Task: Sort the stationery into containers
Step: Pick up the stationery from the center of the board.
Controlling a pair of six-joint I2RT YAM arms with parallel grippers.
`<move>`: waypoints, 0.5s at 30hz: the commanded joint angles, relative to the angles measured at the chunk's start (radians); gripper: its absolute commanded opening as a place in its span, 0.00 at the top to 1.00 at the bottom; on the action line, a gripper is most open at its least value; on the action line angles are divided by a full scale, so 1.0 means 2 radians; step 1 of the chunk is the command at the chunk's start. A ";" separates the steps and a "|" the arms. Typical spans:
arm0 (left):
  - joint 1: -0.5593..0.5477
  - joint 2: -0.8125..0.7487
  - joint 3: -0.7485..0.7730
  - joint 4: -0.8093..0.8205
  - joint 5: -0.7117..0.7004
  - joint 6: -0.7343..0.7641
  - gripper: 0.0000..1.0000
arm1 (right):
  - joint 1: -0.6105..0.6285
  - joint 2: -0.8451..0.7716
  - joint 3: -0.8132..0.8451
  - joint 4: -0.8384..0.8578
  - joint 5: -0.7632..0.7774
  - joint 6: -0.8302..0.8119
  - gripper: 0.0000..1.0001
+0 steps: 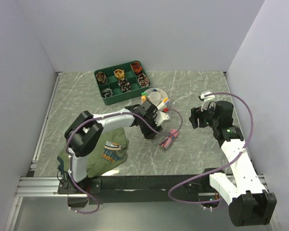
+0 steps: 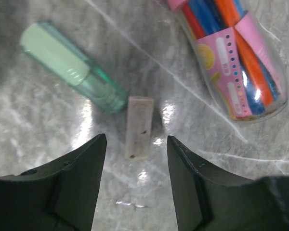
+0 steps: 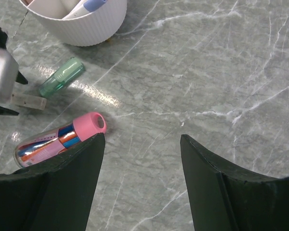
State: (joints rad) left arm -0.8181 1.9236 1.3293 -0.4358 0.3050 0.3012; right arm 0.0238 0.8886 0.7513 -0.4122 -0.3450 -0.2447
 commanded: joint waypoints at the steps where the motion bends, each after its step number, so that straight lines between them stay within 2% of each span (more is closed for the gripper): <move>1: -0.013 0.004 0.010 0.002 -0.009 -0.003 0.41 | 0.003 -0.001 -0.001 0.016 -0.001 -0.007 0.28; 11: -0.015 0.032 0.016 0.011 -0.032 -0.008 0.43 | 0.002 -0.002 -0.011 0.023 -0.002 -0.002 0.28; 13: -0.015 0.038 0.015 0.012 -0.030 -0.005 0.49 | 0.003 -0.003 -0.012 0.024 -0.001 -0.002 0.28; 15: -0.015 0.038 0.011 0.010 -0.024 0.000 0.60 | 0.003 -0.003 -0.014 0.024 0.001 -0.003 0.28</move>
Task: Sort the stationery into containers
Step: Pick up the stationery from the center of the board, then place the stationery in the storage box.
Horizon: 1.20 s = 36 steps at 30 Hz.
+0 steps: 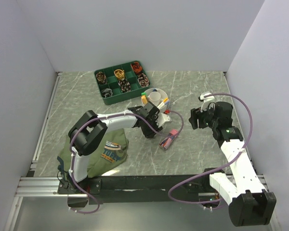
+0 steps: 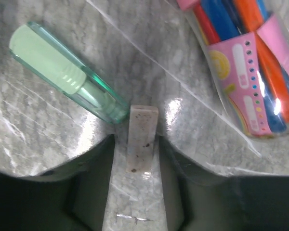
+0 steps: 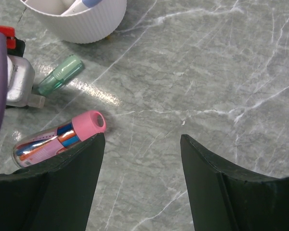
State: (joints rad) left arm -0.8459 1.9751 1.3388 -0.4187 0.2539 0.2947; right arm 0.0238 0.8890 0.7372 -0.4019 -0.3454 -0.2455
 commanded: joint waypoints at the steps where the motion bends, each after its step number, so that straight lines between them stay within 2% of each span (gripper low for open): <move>1: 0.000 0.012 0.007 -0.003 0.016 0.005 0.76 | 0.003 -0.004 -0.008 0.019 0.002 -0.003 0.28; 2: 0.000 0.009 0.010 -0.009 0.029 0.008 0.85 | 0.003 -0.004 -0.010 0.018 0.003 -0.004 0.28; 4: 0.001 -0.013 0.010 -0.031 0.051 0.023 0.95 | 0.002 -0.006 -0.012 0.019 0.005 -0.006 0.28; 6: 0.004 -0.045 0.022 -0.053 0.079 0.041 0.97 | 0.003 -0.004 -0.016 0.021 0.006 -0.006 0.28; 7: 0.010 -0.055 0.032 -0.089 0.097 0.050 0.98 | 0.003 -0.004 -0.017 0.025 0.006 -0.006 0.28; 10: 0.031 -0.079 0.100 -0.152 0.167 0.080 0.98 | 0.003 -0.002 -0.026 0.037 0.004 -0.001 0.28; 11: 0.039 -0.081 0.144 -0.163 0.190 0.084 0.98 | 0.003 -0.001 -0.027 0.041 0.003 0.003 0.28; 12: 0.047 -0.076 0.165 -0.166 0.222 0.083 0.98 | 0.003 0.000 -0.029 0.045 0.003 0.005 0.28; 15: 0.082 -0.048 0.248 -0.142 0.253 0.044 0.97 | 0.003 0.003 -0.033 0.062 0.005 0.017 0.28; 21: 0.107 0.044 0.379 -0.087 0.233 0.015 0.96 | 0.002 0.007 -0.027 0.071 0.014 0.022 0.28; 26: 0.108 0.076 0.387 0.010 0.207 -0.007 0.94 | 0.002 0.006 -0.030 0.069 0.021 0.021 0.28; 36: 0.110 0.149 0.425 0.054 0.170 -0.009 0.86 | 0.000 0.005 -0.036 0.071 0.024 0.023 0.28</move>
State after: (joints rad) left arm -0.6273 2.2734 2.1105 -0.4042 0.6178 0.2855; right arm 0.0238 0.9043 0.6773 -0.2993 -0.3107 -0.2031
